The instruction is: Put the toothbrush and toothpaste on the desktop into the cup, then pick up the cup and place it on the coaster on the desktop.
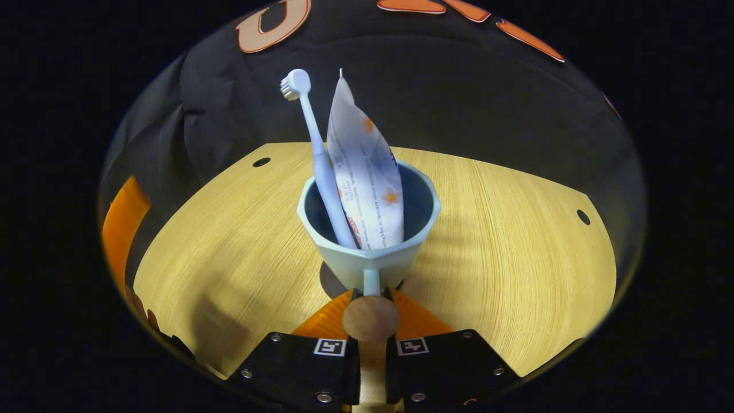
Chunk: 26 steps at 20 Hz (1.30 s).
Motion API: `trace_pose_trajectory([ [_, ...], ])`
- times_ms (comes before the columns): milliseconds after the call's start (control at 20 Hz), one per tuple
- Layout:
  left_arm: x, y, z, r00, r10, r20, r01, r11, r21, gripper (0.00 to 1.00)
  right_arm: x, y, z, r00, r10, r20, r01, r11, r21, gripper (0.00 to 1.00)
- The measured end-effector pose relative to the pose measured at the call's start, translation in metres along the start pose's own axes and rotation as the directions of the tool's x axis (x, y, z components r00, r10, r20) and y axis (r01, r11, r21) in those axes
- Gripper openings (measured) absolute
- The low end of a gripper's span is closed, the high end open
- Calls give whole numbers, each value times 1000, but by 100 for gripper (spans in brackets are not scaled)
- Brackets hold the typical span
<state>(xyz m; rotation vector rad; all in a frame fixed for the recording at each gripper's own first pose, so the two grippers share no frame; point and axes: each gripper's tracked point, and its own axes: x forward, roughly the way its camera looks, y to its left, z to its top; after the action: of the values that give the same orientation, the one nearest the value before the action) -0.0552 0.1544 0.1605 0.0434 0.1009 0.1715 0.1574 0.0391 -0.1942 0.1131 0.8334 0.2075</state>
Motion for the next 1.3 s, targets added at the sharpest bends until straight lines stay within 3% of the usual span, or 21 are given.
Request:
trace_pose_trajectory([
  [400, 2, 4, -3, 1000, 10, -9, -11, 1000, -11, 100, 0, -1, -2, 999, -5, -54, 5, 1000, -5, 18],
  [650, 2, 4, -7, 1000, 9, -21, -9, 1000, -13, 99, -7, -1, 4, 1000, 17, -3, -17, 1000, -10, 29],
  [1050, 5, -1, -14, 999, -1, -40, 0, 1000, -10, 100, -45, -14, 35, 981, 23, 191, -9, 997, -76, 77],
  [1300, 3, -13, -3, 1000, -26, -17, 26, 1000, -12, 100, -70, -24, 54, 947, 36, 320, -8, 996, -88, 86],
])
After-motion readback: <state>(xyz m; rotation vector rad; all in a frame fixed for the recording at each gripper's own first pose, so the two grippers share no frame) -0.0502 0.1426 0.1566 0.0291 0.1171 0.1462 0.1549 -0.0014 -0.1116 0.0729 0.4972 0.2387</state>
